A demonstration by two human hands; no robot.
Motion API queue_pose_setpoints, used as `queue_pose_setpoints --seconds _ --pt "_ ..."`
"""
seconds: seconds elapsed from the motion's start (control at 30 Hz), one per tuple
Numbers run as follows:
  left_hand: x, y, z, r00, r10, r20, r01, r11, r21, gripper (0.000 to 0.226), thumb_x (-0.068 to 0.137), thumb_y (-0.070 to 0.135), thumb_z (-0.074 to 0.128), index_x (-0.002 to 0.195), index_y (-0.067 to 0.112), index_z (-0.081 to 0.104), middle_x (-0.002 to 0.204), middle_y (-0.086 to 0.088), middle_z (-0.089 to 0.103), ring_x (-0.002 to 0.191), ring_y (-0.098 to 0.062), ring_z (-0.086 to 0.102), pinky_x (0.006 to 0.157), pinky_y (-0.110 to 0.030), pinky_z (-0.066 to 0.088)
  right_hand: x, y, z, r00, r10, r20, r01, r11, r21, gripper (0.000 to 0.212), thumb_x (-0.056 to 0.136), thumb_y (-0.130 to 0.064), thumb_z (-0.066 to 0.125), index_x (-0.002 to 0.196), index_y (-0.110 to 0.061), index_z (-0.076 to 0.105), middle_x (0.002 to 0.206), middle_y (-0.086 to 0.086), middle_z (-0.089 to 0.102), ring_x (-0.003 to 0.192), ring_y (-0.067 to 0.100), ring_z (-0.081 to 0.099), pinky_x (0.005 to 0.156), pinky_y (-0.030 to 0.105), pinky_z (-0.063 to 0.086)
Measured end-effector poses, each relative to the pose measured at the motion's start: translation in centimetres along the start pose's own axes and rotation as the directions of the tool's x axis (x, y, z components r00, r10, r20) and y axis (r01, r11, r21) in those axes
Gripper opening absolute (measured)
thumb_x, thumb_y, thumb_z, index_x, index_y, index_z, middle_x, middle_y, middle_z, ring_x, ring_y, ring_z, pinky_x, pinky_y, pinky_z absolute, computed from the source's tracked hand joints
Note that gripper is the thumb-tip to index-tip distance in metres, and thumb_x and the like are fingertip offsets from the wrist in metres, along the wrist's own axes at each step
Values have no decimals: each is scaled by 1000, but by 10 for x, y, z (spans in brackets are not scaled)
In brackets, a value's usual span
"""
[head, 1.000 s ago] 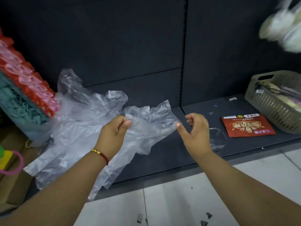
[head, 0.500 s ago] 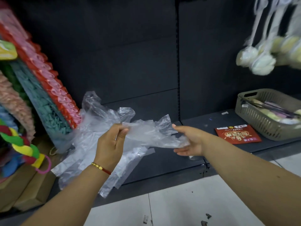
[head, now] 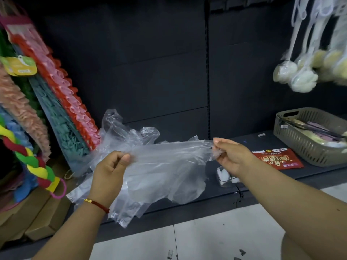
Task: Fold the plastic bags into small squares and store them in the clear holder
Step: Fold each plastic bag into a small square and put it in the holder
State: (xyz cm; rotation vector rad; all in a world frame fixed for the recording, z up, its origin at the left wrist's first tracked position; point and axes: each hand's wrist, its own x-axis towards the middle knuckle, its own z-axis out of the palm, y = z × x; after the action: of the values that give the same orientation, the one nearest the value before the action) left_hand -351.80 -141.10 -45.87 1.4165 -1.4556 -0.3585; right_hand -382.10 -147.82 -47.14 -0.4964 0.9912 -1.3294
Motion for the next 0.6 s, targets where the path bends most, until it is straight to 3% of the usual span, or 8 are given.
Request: queue_pose_setpoints --seconds 0.07,0.13,0.2,0.27,0.4,0.5,0.6 --pt "-3 -4 4 998 -61 -12 60 994 -92 25 100 14 51 78 18 63 69 10 67 66 8 61 67 -9 46 2 1 0 999 3 37 -2 999 -51 4 93 -5 61 92 -5 65 78 8 61 56 13 58 44 20 48" --pt "-3 -8 9 989 -145 -27 135 963 -234 27 102 14 47 80 12 63 72 6 72 74 -3 67 72 -14 52 2 0 -1 993 7 120 11 989 -148 18 92 -22 64 101 -7 64 93 7 62 61 15 57 49 22 49" --pt "1 -13 14 974 -224 -38 199 920 -337 27 103 16 45 83 10 62 77 0 74 80 -19 70 78 -29 55 0 -2 -2 975 -3 223 61 966 -252 35 87 -39 64 106 -10 64 106 6 61 64 17 56 56 25 50" --pt "5 -17 19 962 -272 -36 237 890 -390 28 104 16 43 82 9 59 70 3 71 76 -20 69 77 -33 56 -3 -6 -3 946 -18 323 133 932 -337 42 79 -44 63 104 -11 63 113 4 59 65 17 57 62 27 51" --pt "11 -24 25 943 -331 -15 290 848 -443 32 104 16 43 76 8 55 60 7 64 64 -17 65 63 -26 56 -6 -13 -10 884 -6 468 256 844 -472 24 80 -28 65 91 -8 59 88 4 60 62 8 59 58 21 50" --pt "16 -31 28 929 -369 -2 331 836 -437 34 104 16 44 71 8 52 57 6 60 59 -17 61 56 -22 53 -3 -16 -16 879 -20 476 359 685 -634 32 69 -28 76 81 -1 64 87 10 66 65 12 57 60 20 49" --pt "20 -35 28 924 -383 -18 343 848 -405 36 104 17 45 69 8 50 56 1 58 51 -12 60 53 -24 53 2 -22 -21 894 -62 443 368 666 -649 33 66 -30 76 72 0 62 74 10 64 60 15 53 60 23 50"
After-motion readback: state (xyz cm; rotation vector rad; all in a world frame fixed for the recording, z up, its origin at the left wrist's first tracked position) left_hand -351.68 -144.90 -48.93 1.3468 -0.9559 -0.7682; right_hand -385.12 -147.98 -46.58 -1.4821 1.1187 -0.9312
